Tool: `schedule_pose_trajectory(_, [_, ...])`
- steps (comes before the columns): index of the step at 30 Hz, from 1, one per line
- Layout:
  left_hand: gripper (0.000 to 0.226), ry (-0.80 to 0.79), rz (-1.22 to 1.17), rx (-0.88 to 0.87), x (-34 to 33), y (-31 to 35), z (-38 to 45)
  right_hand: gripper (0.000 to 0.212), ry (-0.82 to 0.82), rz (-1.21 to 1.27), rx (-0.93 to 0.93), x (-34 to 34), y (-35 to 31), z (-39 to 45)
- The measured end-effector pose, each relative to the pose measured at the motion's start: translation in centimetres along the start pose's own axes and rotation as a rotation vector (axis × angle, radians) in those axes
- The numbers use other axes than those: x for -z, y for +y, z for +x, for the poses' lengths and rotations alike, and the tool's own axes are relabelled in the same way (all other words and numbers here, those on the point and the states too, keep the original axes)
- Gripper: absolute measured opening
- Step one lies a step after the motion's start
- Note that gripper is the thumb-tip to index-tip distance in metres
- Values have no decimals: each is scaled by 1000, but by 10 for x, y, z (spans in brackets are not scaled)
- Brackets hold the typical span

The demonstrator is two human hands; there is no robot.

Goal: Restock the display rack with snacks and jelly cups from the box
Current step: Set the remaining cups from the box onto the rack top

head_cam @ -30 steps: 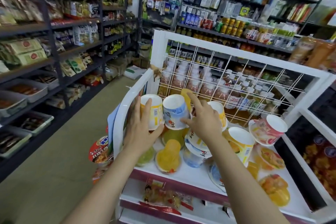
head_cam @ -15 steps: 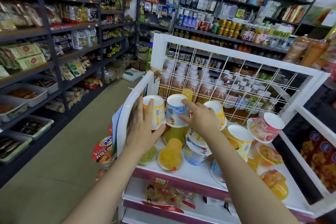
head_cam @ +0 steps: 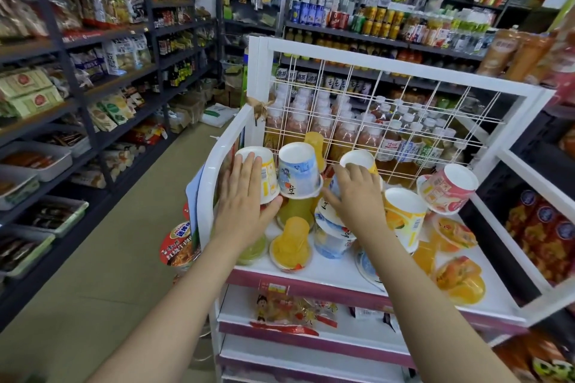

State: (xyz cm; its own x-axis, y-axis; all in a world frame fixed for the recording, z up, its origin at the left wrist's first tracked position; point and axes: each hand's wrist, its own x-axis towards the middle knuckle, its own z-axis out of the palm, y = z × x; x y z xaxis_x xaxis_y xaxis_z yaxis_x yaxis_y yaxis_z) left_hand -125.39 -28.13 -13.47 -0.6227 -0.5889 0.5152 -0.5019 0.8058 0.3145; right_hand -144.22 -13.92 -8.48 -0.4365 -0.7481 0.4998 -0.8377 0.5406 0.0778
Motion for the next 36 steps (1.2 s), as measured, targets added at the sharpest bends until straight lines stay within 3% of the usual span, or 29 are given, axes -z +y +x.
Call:
schedule_pose_trajectory(5, [83, 37, -37, -9, -1, 3, -1, 48, 53, 76, 8, 0, 1, -2])
schedule_pose_trajectory(8, [82, 47, -56, -21, 4, 15, -9, 60, 25, 198, 19, 12, 2, -10])
schedule_pose_trajectory(11, [77, 52, -146, -89, 14, 45, -23, 54, 113, 374, 45, 35, 4, -31])
schedule_pose_trajectory(14, [69, 49, -269, -131, 27, 97, -45, 37, 176, 479, 32, 63, 23, -92])
schedule_pose_trajectory(18, [52, 24, -413, -291, 14, 184, -90, 35, 100, 469, -112, 77, 82, -219])
schedule_pose_trajectory(21, [48, -170, -414, -416, -36, 259, -131, 40, -74, 391, -364, 62, 154, -322])
schedule_pose_trajectory(24, [54, -478, -306, -525, -100, 339, -184, 51, -276, 355, -665, 46, 221, -440])
schedule_pose_trajectory(27, [59, -793, -198, -610, -149, 422, -248, 59, -413, 372, -853, 45, 275, -551])
schedule_pose_trajectory(31, [74, -964, -164, -611, -190, 506, -320, 58, -479, 351, -964, 48, 336, -635])
schedule_pose_trajectory(36, [78, -1075, -133, -610, -251, 556, -365, 56, -484, 396, -1054, 15, 390, -676])
